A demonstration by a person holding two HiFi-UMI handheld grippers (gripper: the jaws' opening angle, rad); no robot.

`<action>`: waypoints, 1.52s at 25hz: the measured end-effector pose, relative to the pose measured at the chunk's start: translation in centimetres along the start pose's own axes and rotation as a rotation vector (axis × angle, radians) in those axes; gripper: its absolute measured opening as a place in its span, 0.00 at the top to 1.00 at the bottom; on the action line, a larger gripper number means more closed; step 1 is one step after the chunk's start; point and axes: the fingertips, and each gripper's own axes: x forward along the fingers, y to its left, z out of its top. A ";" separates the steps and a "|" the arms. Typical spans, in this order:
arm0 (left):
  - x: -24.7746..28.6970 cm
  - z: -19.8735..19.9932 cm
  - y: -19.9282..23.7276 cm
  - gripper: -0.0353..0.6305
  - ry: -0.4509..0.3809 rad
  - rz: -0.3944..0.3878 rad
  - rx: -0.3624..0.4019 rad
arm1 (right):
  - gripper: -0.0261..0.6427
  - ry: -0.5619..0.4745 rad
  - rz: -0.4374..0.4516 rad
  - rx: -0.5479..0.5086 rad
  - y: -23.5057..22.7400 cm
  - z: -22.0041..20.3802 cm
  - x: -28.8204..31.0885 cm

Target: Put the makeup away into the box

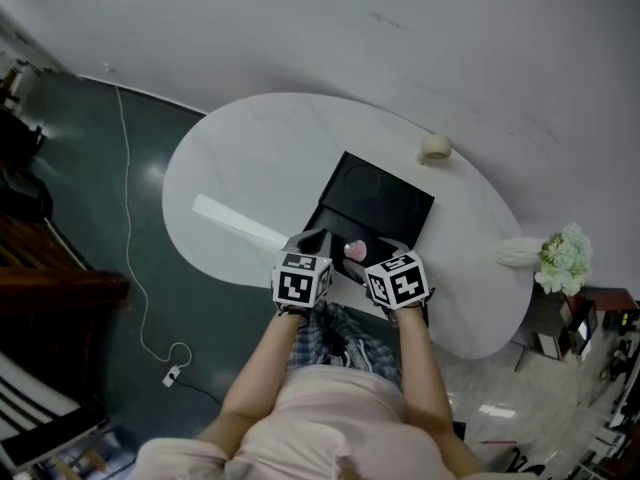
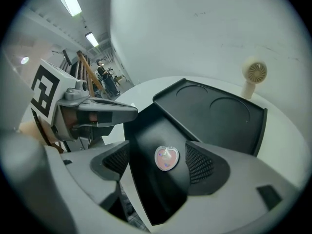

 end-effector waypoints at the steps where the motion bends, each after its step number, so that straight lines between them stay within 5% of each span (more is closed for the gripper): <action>1: 0.0 0.2 0.0 0.91 -0.004 0.001 0.003 | 0.41 -0.018 0.003 0.007 -0.1 0.3 -0.3; 6: -0.4 1.9 -0.1 0.91 -0.036 0.005 0.032 | 0.49 -0.167 -0.022 0.046 -1.9 2.8 -3.0; 16: -2.9 9.1 0.8 0.91 -0.183 0.039 0.094 | 0.85 -0.503 -0.214 0.074 -7.6 8.8 -11.9; 20: -4.1 12.3 0.4 0.91 -0.259 0.045 0.140 | 0.93 -0.636 -0.285 0.079 -9.2 10.7 -15.9; 27: -7.1 17.4 -1.8 0.91 -0.457 0.030 0.254 | 0.94 -0.885 -0.370 0.037 -9.6 13.0 -22.1; 38: -10.1 21.2 -4.2 0.91 -0.626 -0.011 0.316 | 0.94 -0.989 -0.527 0.033 -11.3 10.8 -26.7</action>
